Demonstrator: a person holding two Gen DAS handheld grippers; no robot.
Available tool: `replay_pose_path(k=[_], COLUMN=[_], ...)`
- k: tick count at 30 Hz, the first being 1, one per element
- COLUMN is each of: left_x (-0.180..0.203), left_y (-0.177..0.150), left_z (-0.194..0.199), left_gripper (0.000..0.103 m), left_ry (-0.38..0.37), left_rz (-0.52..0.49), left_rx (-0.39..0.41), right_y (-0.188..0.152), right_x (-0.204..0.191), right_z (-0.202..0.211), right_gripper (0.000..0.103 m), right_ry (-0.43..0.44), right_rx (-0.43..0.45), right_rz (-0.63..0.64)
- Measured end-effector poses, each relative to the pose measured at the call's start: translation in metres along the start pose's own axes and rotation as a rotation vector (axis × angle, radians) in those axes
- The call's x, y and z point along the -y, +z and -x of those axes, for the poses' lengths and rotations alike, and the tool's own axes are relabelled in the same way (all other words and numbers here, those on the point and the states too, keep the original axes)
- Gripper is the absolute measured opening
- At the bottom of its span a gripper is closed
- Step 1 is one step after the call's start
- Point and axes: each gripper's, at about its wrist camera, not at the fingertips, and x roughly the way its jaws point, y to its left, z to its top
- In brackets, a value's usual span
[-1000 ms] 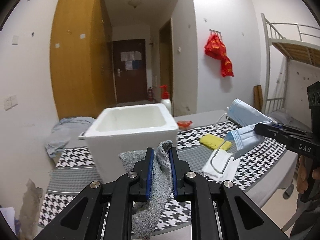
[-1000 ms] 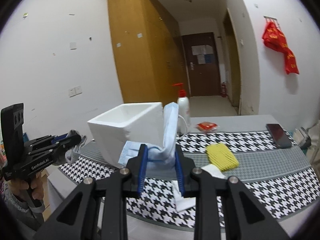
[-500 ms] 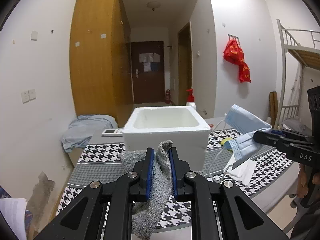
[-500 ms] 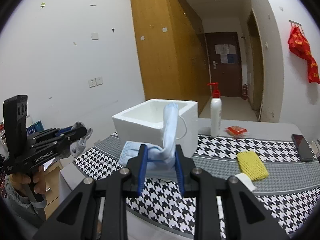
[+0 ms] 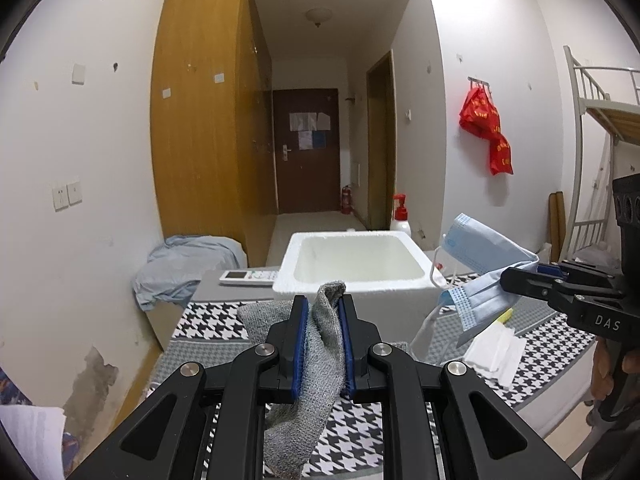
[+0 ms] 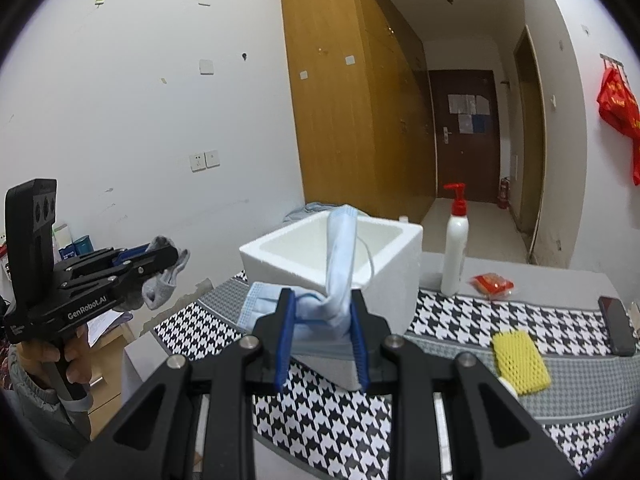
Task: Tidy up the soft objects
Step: 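Carry the mask over the foam box and open the right tool while the left tool carries the sock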
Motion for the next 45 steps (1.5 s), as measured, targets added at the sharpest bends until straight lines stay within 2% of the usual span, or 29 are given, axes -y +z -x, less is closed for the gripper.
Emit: replay_pose_path(k=[20,31,45], left_x=[-0.013,-0.024,-0.037], left_y=[0.036,0.037,0.038], left_z=[-0.019,-0.041,-0.064], left_gripper=[0.016,0.016,0.016], left_ry=[0.01,0.011,0.017], left_rz=[-0.026,-0.015,0.007], left_rx=[0.042,0.024,-0.006], right_y=[0.053,0.059,0.055], right_x=[-0.002,0.005,0.016], right_z=[-0.032,-0.058,-0.105], right_gripper=[0.031,0.031,0.031], right_ry=[0.0,-0.006,-0.006], right_rx=[0.046,0.012,-0.082], right_rz=[0.023,0.011,-0.019])
